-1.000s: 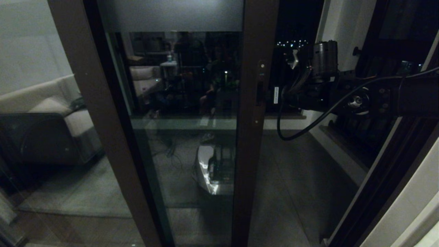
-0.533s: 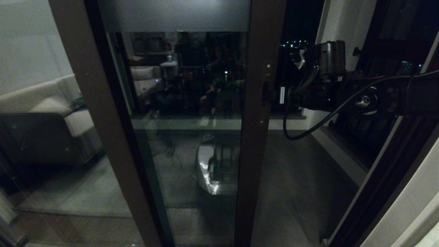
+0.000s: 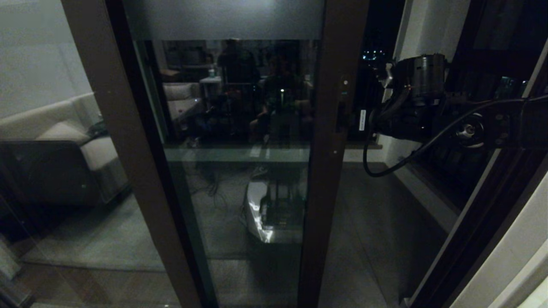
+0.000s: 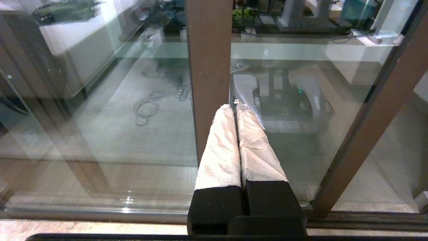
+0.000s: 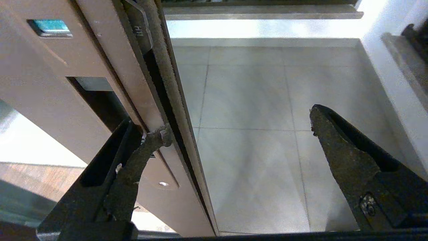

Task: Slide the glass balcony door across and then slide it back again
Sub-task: Close the slid door

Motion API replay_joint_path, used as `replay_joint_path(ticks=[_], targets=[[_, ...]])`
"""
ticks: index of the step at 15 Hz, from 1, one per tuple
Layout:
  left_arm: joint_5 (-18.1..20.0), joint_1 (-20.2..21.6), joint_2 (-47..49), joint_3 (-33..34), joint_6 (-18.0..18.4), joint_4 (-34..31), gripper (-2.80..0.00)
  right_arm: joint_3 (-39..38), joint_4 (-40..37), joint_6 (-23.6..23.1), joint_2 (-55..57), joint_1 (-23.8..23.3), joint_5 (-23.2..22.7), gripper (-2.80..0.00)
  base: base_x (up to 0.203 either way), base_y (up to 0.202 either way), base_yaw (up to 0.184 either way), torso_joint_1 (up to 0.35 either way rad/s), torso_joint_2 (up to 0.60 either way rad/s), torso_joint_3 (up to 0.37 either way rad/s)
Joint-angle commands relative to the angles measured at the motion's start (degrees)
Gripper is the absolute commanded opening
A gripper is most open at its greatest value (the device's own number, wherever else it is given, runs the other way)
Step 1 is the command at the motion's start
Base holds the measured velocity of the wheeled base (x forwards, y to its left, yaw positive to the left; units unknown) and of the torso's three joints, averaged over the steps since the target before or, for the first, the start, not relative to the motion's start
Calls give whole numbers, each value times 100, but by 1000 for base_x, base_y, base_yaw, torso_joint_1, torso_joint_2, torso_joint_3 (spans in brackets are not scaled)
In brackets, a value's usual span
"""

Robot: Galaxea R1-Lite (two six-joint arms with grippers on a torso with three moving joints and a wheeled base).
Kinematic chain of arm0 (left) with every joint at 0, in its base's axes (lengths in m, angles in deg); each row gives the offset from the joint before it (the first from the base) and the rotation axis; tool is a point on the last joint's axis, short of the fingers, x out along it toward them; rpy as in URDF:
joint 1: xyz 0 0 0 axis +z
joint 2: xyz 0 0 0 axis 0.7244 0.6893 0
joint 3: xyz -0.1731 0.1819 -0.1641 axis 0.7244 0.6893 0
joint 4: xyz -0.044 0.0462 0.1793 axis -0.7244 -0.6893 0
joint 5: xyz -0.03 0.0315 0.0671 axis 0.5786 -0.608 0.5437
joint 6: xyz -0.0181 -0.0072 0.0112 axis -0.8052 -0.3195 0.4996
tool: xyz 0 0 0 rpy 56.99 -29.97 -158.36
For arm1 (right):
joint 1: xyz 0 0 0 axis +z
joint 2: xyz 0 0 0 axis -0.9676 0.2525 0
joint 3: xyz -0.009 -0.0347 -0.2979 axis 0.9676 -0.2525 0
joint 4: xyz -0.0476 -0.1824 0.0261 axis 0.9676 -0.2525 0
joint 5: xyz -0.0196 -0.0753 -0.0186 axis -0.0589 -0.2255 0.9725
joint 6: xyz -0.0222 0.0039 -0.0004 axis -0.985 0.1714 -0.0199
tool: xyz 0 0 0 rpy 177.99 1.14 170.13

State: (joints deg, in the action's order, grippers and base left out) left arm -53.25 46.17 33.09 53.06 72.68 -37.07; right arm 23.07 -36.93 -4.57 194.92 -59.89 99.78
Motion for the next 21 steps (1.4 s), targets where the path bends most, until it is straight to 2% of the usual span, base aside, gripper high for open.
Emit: replay_joint_path(ticks=[1, 15, 21], targets=[[4, -1, -1, 0, 1, 0, -280, -86, 3, -7, -56, -98, 14, 0, 0, 0, 0, 0, 0, 0], [4, -1, -1, 0, 1, 0, -280, -395, 100, -77, -233, -684, -26, 0, 0, 0, 0, 0, 0, 0], [4, -1, -1, 0, 1, 0, -280, -570, 200, -149, -270, -965, -184, 0, 0, 0, 0, 0, 0, 0]])
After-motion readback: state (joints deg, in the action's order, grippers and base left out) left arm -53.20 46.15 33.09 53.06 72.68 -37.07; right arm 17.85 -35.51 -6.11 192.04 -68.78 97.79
